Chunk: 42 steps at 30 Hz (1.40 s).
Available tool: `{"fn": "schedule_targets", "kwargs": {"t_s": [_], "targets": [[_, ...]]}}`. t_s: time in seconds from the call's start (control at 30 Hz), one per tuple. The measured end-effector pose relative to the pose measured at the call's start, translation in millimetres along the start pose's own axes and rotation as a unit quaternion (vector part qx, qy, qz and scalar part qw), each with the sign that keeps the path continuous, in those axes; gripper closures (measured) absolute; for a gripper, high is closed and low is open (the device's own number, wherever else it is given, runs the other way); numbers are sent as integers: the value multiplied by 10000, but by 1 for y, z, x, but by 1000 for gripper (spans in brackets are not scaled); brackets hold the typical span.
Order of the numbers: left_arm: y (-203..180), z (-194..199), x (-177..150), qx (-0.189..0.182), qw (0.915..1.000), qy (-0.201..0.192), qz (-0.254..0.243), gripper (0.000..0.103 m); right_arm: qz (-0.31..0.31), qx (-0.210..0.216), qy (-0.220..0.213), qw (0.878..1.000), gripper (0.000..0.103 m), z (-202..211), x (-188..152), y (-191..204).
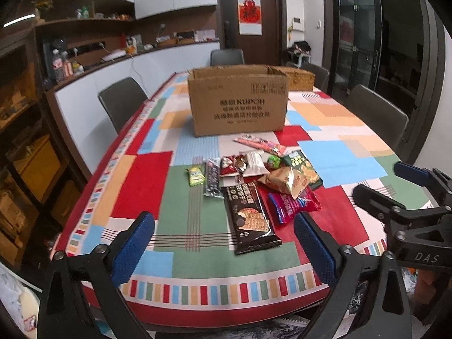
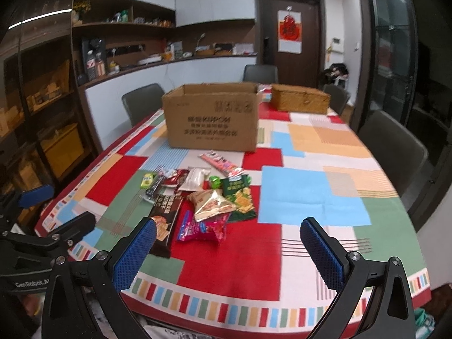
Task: Organize snacks
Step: 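Grasp the dark biscuit bag with the left gripper while the right gripper grasps the tan biscuit bag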
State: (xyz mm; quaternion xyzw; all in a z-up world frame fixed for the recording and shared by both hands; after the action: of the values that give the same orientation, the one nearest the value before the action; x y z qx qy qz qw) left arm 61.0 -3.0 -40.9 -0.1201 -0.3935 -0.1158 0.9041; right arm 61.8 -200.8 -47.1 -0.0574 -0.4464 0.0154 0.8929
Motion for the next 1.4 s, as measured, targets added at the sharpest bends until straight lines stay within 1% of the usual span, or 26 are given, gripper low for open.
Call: {"fn": "schedule_targets", "kwargs": {"t_s": [0.13, 0.23, 0.3, 0.37, 0.43, 0.7, 0.87, 1.03, 1.17, 1.27, 1.4], "targets": [[4, -21, 3, -160, 9995, 271, 58, 9, 228, 185, 241, 9993, 2, -23, 4, 8], [7, -39, 7, -278, 9985, 464, 102, 11, 458, 355, 429, 9974, 7, -44, 9, 13], [9, -50, 10, -306, 9978, 560, 156, 15, 638, 452, 509, 9956, 10, -54, 12, 18], [11, -61, 11, -333, 9972, 639, 205, 16, 720, 590, 626, 9937, 16, -65, 15, 21], [14, -73, 14, -399, 9960, 750, 287, 16, 769, 703, 766, 9916, 19, -76, 17, 23], [26, -115, 17, -540, 9908, 1125, 531, 27, 900, 1001, 1229, 9832, 34, -122, 23, 34], [24, -131, 15, -635, 9882, 1293, 527, 28, 862, 1156, 1520, 9778, 41, -143, 24, 37], [25, -143, 15, -627, 9863, 1414, 567, 29, 865, 1314, 1701, 9728, 42, -153, 23, 41], [28, -153, 15, -594, 9852, 1482, 627, 30, 894, 1329, 1789, 9708, 46, -159, 22, 45], [29, -160, 15, -588, 9843, 1540, 626, 33, 916, 1321, 1856, 9694, 46, -162, 22, 46], [29, -165, 17, -500, 9850, 1552, 564, 33, 996, 1306, 1893, 9681, 47, -164, 22, 48]]}}
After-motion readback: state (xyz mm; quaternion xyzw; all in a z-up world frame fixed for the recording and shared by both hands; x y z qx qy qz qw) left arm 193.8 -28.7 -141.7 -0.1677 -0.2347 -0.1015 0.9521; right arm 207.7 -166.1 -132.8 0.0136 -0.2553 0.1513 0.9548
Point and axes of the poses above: each gripper's, at about its wrist camera, not at the fingertips, and z roughly against the way its jaws point, y to its left, x to its top, the point moved 3 cm from there along -z, roughly the way its jaws point, and after that the axes turned 14 degrees about -x, right-handed, at the moved point
